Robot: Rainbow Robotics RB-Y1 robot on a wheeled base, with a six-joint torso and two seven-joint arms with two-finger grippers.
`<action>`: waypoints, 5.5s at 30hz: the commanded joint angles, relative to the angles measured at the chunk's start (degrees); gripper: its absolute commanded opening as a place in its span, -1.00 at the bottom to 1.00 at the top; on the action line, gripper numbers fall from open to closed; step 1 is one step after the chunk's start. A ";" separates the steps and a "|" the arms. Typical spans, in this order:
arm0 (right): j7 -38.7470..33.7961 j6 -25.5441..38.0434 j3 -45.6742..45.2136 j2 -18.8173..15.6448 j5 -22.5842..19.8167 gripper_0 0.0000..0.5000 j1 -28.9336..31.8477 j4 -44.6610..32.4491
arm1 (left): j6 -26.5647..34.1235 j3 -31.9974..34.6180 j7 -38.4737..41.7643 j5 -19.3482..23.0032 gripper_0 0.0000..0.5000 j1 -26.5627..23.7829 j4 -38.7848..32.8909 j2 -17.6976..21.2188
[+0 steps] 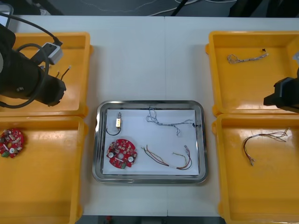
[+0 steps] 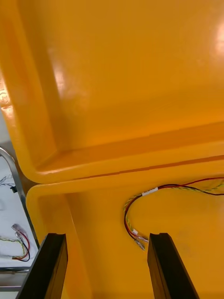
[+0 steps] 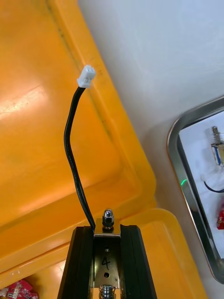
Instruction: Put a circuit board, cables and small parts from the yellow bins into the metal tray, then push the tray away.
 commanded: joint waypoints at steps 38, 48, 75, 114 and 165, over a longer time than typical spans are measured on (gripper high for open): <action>22.84 0.19 -6.09 14.46 26.07 1.00 7.19 -3.53 | -0.99 -29.07 34.49 -20.87 -1.00 -1.81 -7.46 -9.59; 23.46 0.19 -6.89 14.46 24.13 1.00 7.19 -3.62 | -2.83 -32.24 36.78 -20.43 -1.00 -6.29 -0.87 -13.02; 25.83 0.19 -8.29 14.29 21.94 1.00 6.92 -3.80 | -4.94 -37.16 39.94 -22.63 -1.00 -10.42 11.08 -19.26; 22.14 0.19 -6.45 9.10 11.65 1.00 10.96 -3.80 | -10.04 -39.53 45.04 -22.45 -1.00 -11.83 15.30 -20.31; 21.70 0.19 -6.09 8.40 11.48 1.00 10.70 -4.06 | 6.71 -18.26 41.44 -3.12 1.00 -12.79 -4.56 -7.22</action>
